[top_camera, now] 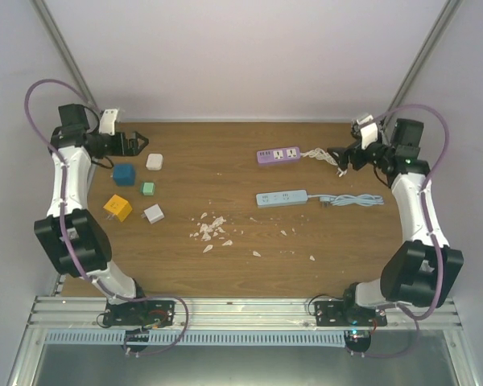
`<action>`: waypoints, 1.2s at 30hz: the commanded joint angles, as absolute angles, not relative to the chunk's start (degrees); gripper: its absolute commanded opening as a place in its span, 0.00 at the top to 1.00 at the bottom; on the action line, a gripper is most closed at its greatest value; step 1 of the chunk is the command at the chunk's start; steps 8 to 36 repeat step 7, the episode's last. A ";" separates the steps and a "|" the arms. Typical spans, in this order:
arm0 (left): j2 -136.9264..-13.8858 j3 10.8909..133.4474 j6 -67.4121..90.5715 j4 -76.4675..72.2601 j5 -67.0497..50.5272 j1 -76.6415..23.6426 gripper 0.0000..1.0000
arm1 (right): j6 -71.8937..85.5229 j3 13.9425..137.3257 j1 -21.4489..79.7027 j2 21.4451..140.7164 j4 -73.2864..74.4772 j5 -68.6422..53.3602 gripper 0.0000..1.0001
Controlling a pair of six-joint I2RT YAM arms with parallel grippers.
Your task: Pull the plug off the socket
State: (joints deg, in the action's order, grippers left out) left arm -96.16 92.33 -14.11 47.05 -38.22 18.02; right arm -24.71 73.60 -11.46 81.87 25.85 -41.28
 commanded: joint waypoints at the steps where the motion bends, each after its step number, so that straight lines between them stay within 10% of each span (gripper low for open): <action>1: -90.78 87.60 -11.53 40.88 -36.01 18.37 0.01 | -20.31 68.62 -12.17 78.83 22.26 -42.60 0.00; 36: -89.78 86.34 -10.72 39.94 -33.35 18.52 0.01 | -19.13 65.20 -12.47 76.90 20.62 -42.28 0.00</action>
